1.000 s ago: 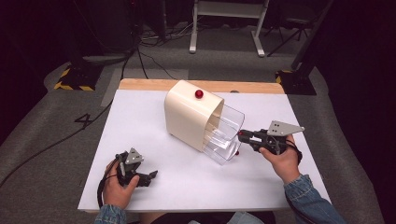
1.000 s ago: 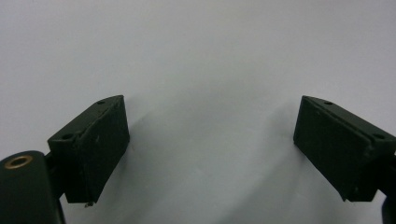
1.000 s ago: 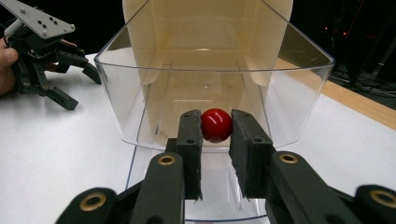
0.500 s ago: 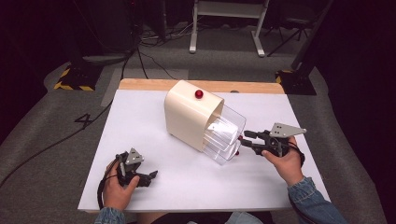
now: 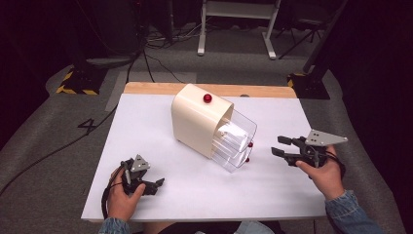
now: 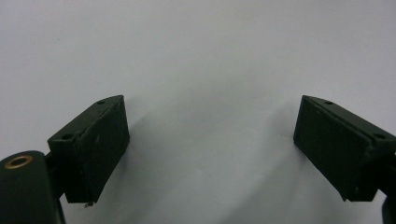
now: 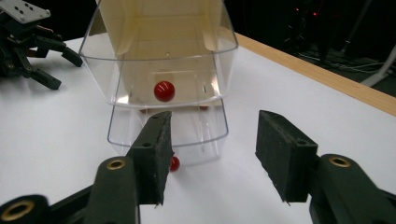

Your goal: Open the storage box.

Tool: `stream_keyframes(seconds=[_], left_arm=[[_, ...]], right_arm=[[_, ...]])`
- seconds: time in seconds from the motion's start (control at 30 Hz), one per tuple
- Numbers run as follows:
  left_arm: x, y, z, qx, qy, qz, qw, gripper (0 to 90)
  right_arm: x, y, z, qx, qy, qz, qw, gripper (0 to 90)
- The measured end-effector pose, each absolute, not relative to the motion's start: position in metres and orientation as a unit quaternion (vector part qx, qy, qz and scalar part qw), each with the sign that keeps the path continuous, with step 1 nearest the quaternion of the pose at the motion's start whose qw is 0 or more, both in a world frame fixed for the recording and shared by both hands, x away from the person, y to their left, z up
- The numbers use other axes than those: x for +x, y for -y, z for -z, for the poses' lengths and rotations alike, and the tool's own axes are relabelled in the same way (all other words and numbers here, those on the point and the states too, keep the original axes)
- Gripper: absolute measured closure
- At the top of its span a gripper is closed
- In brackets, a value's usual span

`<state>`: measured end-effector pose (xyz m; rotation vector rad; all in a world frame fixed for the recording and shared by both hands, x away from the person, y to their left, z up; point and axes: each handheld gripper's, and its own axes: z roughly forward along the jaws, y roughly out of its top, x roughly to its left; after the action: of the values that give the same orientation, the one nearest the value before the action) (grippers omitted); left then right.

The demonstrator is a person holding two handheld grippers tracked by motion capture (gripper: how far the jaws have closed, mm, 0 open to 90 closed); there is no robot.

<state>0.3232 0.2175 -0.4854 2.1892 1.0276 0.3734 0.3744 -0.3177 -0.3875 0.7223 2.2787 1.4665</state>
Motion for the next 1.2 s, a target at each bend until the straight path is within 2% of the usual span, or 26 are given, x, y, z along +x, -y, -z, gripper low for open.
stream_keyframes(seconds=[0.47,0.93,1.2], left_arm=[[0.324,-0.218,0.485,0.841,-0.395,-0.14,0.342,10.8],[0.324,-0.218,0.485,0.841,-0.396,-0.14,0.342,10.8],[0.324,-0.218,0.485,0.841,-0.396,-0.14,0.342,10.9]], right_arm=[[0.354,0.361,0.396,0.288,-0.82,-0.464,0.169,42.1],[0.375,0.396,0.443,0.369,-0.834,-0.386,0.137,39.2],[0.381,0.403,0.464,0.374,-0.843,-0.361,0.141,35.9]])
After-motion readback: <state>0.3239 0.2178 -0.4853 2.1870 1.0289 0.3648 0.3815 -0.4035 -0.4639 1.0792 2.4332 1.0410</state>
